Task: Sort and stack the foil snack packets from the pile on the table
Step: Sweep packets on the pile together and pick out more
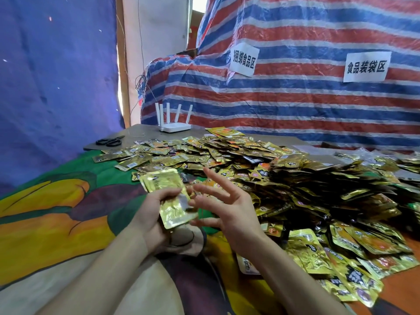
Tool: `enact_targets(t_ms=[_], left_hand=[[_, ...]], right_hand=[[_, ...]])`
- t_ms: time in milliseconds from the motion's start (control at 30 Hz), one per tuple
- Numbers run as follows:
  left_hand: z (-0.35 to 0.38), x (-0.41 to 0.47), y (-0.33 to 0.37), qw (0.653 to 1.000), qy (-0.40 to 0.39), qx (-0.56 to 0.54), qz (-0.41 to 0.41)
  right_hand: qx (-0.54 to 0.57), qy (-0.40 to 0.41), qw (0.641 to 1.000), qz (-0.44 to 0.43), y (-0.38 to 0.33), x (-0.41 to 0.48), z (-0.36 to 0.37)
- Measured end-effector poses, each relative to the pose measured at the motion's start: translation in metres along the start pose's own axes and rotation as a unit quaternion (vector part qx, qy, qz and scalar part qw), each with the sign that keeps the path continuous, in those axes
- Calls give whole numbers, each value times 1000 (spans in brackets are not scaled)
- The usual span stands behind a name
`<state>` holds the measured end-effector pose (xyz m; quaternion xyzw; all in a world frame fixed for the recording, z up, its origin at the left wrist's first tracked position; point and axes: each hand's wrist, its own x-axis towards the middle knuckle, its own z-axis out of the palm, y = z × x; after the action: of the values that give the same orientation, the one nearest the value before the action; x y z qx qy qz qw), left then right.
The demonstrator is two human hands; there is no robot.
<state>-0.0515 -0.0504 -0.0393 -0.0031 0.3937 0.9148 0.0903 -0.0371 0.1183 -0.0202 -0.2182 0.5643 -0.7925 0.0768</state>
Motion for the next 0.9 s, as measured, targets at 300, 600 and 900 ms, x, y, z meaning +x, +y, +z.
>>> enact_targets(t_ms=[300,600,900], left_hand=[[2,8,-3,988,18,-98,115],[19,4,-19,995,-33,-48,83],[23,0,-22,996,-19,-13,87]], right_hand=[[-247,79,963,-78,26,-3,22],[-174,84,973,-129,34,-1,22],[-271,134,945,-120,32,2,13]])
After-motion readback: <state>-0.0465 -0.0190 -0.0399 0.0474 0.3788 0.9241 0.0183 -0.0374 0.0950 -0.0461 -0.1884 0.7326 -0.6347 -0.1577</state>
